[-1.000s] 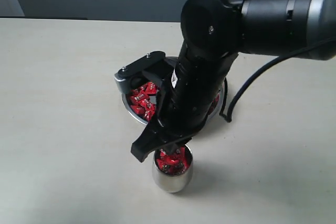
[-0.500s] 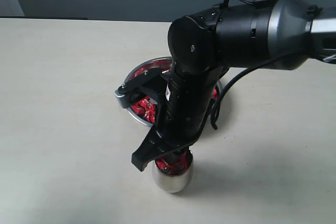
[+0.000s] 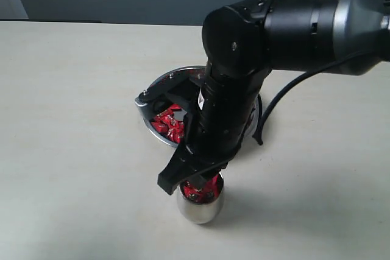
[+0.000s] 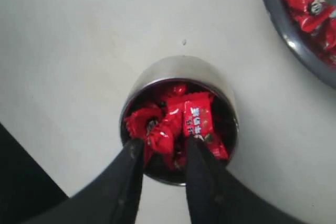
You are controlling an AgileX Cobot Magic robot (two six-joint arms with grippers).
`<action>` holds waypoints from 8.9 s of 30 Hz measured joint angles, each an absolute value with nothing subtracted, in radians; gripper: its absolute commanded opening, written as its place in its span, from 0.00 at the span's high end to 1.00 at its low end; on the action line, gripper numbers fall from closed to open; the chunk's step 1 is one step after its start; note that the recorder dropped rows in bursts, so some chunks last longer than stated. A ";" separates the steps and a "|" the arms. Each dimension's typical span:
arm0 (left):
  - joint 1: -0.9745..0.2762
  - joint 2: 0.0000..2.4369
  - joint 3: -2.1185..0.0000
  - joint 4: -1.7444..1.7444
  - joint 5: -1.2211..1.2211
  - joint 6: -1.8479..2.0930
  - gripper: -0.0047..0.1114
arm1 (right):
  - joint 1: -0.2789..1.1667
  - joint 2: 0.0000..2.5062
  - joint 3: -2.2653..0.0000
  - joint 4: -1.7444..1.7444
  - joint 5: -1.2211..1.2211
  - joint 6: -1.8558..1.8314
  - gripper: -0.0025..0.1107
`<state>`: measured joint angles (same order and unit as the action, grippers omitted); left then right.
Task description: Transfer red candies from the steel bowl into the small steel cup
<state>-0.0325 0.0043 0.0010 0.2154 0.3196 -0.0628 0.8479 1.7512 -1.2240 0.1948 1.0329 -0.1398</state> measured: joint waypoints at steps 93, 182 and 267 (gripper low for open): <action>-0.032 0.004 0.001 0.215 0.320 -0.063 0.96 | 0.513 2.145 -1.487 -0.064 0.835 0.078 0.57; -0.032 0.004 0.001 0.215 0.320 -0.063 0.96 | 0.841 1.753 -1.126 0.190 0.885 -0.028 0.98; -0.032 0.004 0.001 0.215 0.320 -0.063 0.96 | 0.567 1.670 -1.124 -0.935 0.685 1.093 0.98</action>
<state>-0.0325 0.0043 0.0010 0.2154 0.3196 -0.0628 0.5671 1.6697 -1.1243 -0.9349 0.6847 1.0926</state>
